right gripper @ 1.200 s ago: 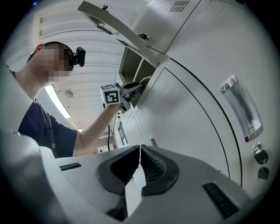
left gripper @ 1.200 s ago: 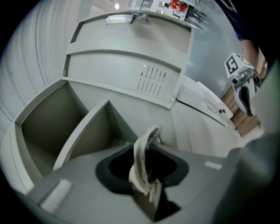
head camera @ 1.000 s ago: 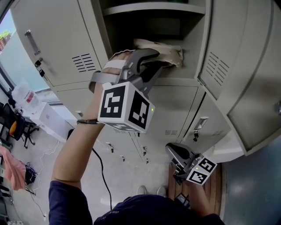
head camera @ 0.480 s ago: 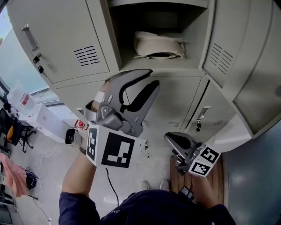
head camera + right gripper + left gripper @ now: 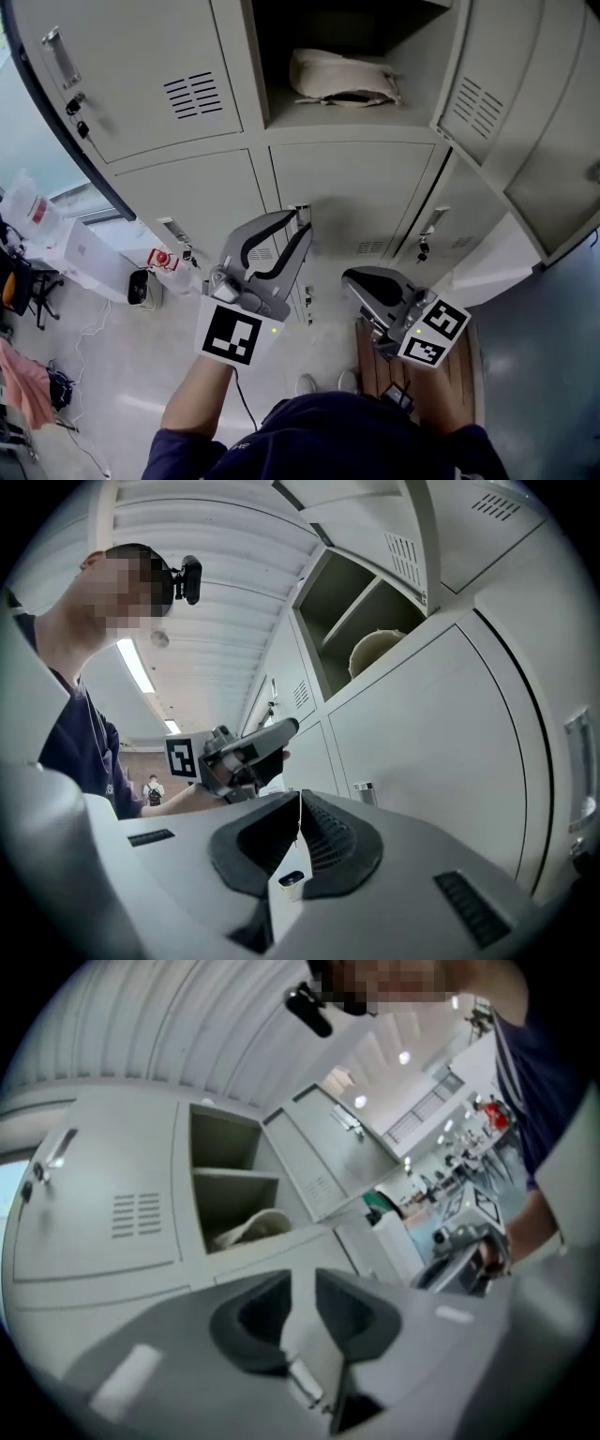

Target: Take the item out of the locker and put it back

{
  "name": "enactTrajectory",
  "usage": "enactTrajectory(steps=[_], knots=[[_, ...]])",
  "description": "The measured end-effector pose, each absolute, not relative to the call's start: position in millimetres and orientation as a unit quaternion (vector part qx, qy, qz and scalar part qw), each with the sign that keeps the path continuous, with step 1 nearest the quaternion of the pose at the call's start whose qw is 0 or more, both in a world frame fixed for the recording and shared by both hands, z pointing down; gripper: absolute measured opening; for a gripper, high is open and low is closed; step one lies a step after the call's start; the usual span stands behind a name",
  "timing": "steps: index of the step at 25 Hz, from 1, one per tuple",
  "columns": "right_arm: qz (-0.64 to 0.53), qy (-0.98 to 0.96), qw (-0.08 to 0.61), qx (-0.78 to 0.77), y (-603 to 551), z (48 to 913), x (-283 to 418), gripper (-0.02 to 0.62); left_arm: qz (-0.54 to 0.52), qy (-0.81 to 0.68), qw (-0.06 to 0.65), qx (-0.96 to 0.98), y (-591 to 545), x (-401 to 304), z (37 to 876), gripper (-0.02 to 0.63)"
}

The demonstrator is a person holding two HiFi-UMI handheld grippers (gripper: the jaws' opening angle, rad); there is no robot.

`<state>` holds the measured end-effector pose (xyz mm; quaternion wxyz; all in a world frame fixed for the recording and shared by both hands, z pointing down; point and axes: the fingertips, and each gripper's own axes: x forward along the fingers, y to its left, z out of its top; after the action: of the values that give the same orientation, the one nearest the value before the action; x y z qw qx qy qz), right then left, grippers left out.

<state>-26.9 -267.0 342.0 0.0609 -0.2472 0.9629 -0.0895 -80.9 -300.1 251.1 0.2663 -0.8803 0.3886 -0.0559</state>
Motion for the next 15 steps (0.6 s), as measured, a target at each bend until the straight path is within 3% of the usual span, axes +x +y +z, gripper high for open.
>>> enactTrajectory(steps=[10,15], knots=[[-0.085,0.958,0.058,-0.269,-258.5,343.5,-42.4,0.006,0.007,0.383,0.122,-0.916,-282.6,-112.4,321.9,0.014],[-0.088,0.952,0.052,-0.288,-255.9,348.6,-48.6,0.006,0.019,0.356,0.085,-0.930,-272.9,-119.6,345.0,0.005]])
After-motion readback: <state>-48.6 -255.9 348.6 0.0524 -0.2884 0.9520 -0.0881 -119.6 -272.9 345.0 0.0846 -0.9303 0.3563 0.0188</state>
